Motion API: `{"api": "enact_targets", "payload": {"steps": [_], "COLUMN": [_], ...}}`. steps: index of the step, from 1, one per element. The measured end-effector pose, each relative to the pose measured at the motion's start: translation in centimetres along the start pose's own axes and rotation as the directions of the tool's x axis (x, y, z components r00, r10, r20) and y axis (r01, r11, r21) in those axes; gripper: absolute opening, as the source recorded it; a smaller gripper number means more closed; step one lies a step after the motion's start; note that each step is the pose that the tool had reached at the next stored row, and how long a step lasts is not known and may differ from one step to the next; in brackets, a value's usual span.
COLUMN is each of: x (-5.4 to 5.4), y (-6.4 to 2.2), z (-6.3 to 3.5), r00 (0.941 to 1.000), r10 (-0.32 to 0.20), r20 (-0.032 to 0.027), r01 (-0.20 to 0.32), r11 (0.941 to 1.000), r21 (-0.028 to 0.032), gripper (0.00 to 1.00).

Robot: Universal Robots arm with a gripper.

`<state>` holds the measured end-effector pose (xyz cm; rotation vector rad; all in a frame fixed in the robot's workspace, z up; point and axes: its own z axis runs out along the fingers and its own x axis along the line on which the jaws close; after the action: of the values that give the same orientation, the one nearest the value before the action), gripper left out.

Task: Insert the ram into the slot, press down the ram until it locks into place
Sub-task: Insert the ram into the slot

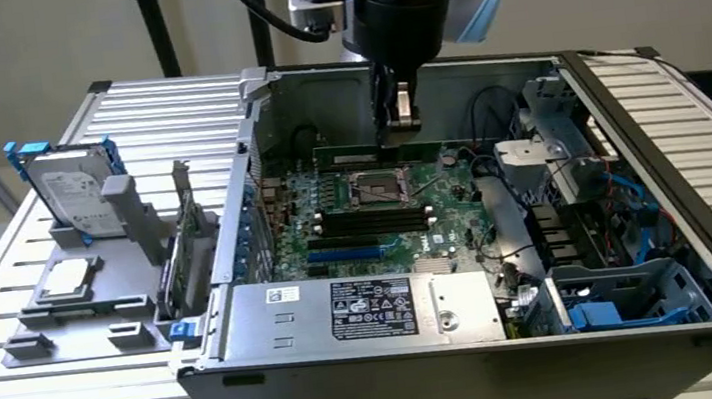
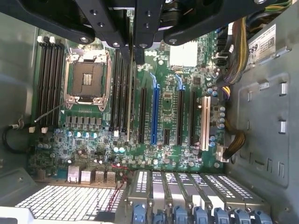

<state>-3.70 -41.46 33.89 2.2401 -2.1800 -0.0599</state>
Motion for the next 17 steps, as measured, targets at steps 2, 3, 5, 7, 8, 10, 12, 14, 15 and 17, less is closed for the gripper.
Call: {"api": "enact_targets", "payload": {"steps": [2, 3, 5, 7, 8, 10, 12, 14, 15, 17], "x": [0.0, 0.0, 0.0, 0.0, 0.0, 0.0, -0.1, -0.1, -0.1, -0.1], "y": [0.04, 0.06, 0.11, 0.12, 0.11, 0.10, 0.09, 0.07, 0.03, -0.15], "z": [0.36, 0.55, 0.91, 1.28, 1.46, 1.83, 2.19, 2.55, 2.73, 3.09], "r00": [1.0000, 1.0000, 1.0000, 1.0000, 1.0000, 1.0000, 1.0000, 1.0000, 1.0000, 1.0000], "r10": [0.000, 0.000, 0.000, 0.000, 0.000, 0.000, -0.001, -0.001, -0.001, -0.001], "r20": [0.0000, 0.0001, 0.0001, 0.0000, 0.0000, 0.0001, 0.0000, 0.0000, 0.0000, 0.0000], "r01": [0.000, 0.000, 0.000, 0.000, 0.000, 0.000, 0.001, 0.001, 0.001, 0.001], "r11": [1.0000, 1.0000, 1.0000, 1.0000, 1.0000, 1.0000, 1.0000, 1.0000, 1.0000, 1.0000], "r21": [0.0000, 0.0001, 0.0001, 0.0001, 0.0000, 0.0001, 0.0001, 0.0000, 0.0000, 0.0001], "gripper": [0.14, 0.14, 0.14, 0.14, 0.14, 0.14, 0.14, 0.14, 0.14, 0.14]}}
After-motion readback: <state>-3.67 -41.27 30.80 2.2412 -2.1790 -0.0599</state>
